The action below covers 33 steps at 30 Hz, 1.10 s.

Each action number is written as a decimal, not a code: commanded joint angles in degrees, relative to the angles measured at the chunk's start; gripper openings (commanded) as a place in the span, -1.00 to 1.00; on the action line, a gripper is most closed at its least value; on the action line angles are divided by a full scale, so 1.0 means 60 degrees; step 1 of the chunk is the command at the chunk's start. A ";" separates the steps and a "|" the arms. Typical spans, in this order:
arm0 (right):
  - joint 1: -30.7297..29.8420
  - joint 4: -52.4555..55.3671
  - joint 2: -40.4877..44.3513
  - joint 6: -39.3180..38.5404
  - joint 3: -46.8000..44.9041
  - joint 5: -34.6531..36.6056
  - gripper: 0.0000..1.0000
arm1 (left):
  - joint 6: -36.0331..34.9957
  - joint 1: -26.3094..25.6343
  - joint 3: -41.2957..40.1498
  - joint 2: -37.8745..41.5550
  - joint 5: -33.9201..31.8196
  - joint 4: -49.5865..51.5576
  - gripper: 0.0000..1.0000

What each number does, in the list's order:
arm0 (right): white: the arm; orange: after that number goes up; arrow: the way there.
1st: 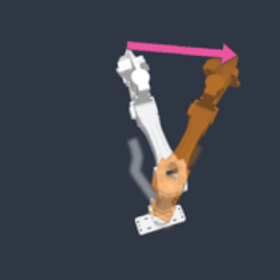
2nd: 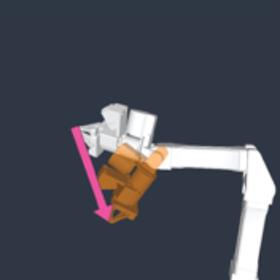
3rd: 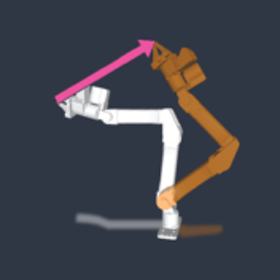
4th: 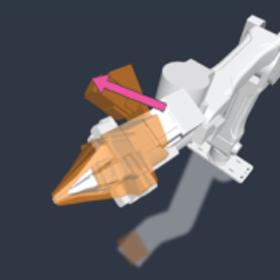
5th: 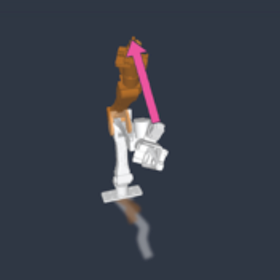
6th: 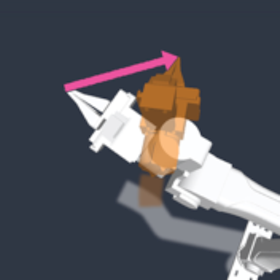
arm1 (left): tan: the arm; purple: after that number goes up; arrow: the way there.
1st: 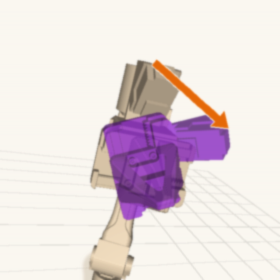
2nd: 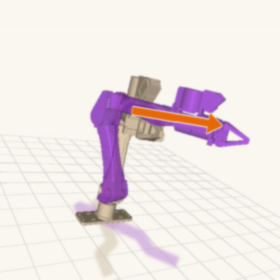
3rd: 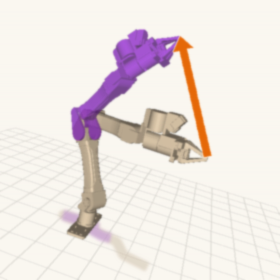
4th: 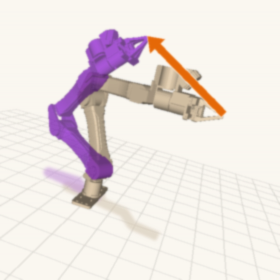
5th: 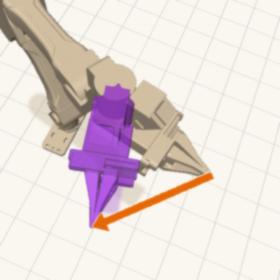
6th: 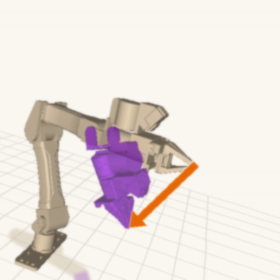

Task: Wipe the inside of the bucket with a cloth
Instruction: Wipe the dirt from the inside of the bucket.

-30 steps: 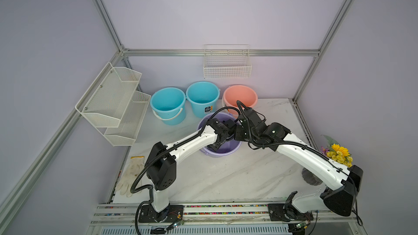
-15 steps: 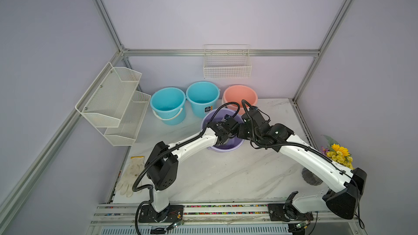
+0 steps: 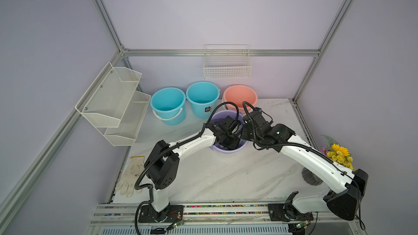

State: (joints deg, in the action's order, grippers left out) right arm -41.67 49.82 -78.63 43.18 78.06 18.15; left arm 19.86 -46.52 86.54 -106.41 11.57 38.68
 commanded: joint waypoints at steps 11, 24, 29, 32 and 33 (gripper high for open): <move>-0.0334 -0.0177 0.0068 -0.0606 0.0245 -0.0222 -1.00 | -0.0668 -0.0084 -0.0399 0.1775 0.1565 0.0499 -1.00; -0.0335 -0.0174 0.0098 -0.0676 0.0159 -0.0052 -1.00 | 0.0031 0.0115 0.0056 0.2723 0.1957 0.1377 -1.00; -0.0332 -0.0148 0.0155 -0.0678 0.0214 -0.0008 -1.00 | 0.0414 0.0684 -0.0070 0.3136 0.1589 0.1771 -1.00; -0.0329 -0.0177 0.0163 -0.0682 0.0217 -0.0051 -1.00 | 0.0657 0.1069 -0.0264 0.3332 0.1675 0.1750 -1.00; -0.0332 -0.0174 0.0156 -0.0678 0.0215 -0.0066 -1.00 | 0.0784 0.1182 -0.0269 0.3361 0.2014 0.1691 -1.00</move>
State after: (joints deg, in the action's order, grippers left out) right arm -43.57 50.76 -78.63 38.63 78.08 17.06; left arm 22.41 -41.04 84.05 -88.09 21.06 49.15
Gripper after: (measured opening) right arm 0.121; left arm 0.083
